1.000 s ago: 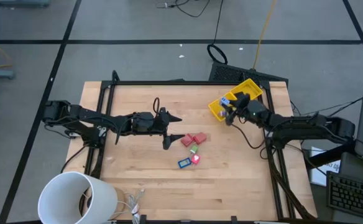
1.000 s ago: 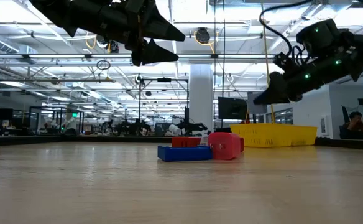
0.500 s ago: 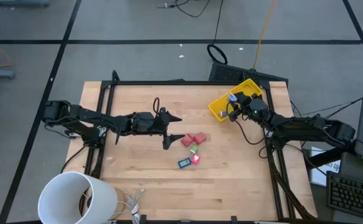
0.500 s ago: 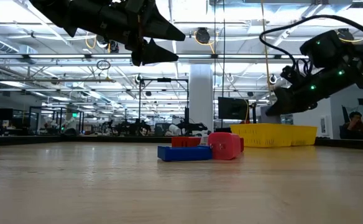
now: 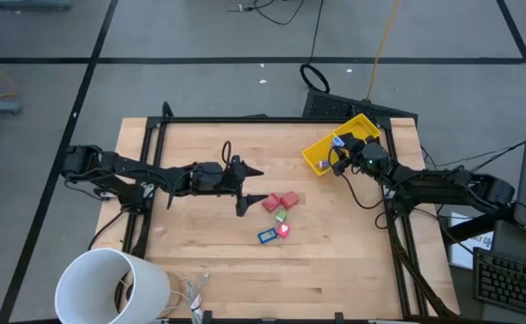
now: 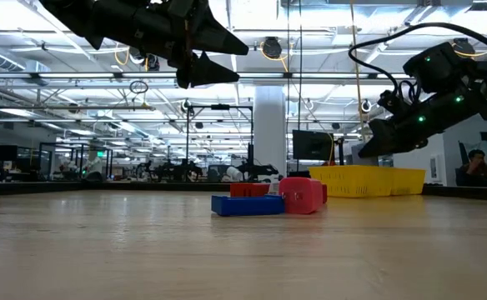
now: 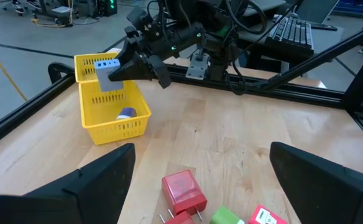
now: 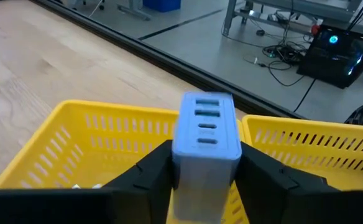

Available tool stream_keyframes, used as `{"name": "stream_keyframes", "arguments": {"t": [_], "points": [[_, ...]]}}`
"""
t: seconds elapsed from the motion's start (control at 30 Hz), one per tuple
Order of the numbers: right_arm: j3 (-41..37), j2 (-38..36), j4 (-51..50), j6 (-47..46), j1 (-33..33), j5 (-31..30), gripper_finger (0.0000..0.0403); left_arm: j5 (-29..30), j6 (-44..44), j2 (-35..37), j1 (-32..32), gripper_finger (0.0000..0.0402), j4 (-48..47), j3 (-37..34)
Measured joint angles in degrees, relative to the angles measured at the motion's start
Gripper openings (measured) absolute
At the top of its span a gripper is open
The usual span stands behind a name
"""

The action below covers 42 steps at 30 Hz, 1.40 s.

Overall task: Pick & Place Office items
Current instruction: Put the light blue charger adapter into the left yellow bin, then put the blue digital clock into the right yellow bin

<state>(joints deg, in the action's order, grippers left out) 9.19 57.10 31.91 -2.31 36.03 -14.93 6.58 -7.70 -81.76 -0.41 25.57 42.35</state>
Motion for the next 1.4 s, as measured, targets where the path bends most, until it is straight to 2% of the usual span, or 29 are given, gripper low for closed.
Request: {"name": "stream_keyframes", "arguments": {"t": [0.1, 0.2, 0.47, 0.67, 0.77, 0.97, 1.13, 1.27, 1.4], "points": [[0.00, 0.00, 0.08, 0.00, -0.02, 0.37, 0.0170, 0.00, -0.14, 0.00, 0.01, 0.0378, -0.01, 0.00], [0.00, 0.00, 0.14, -0.03, -0.09, 3.92, 0.0180, -0.02, -0.31, 0.00, 0.01, 0.0374, -0.01, 0.00], [0.00, 0.00, 2.30, -0.04, -0.13, 10.82, 0.0173, -0.02, -2.37, 0.00, 0.01, 0.0366, -0.01, 0.00], [0.00, 0.00, 3.05, -0.04, -0.11, 10.67, 0.0169, -0.02, -3.72, 0.00, 0.01, 0.0378, -0.46, 0.00], [0.00, 0.00, 3.05, -0.04, -0.11, 10.68, 0.0170, -0.02, -7.33, -0.13, -0.43, 0.0383, -2.38, 0.00], [0.00, 0.00, 3.24, -0.48, -0.11, 10.59, 0.0169, 0.00, -10.18, -4.43, -3.71, 0.0377, -3.87, -0.04], [0.00, 0.00, 3.44, -1.51, -0.11, 10.57, 0.0167, 6.20, -9.91, -9.75, -5.04, 0.0375, -1.94, 1.01], [0.00, 0.00, 3.44, -1.52, -0.11, 10.57, 0.0167, 6.30, -10.92, -12.17, -4.21, 0.0374, -5.97, 4.66], [0.00, 0.00, 3.44, -1.51, -0.11, 10.57, 0.0166, 3.88, -13.17, -12.80, -2.64, 0.0374, -13.95, 9.21]]}}
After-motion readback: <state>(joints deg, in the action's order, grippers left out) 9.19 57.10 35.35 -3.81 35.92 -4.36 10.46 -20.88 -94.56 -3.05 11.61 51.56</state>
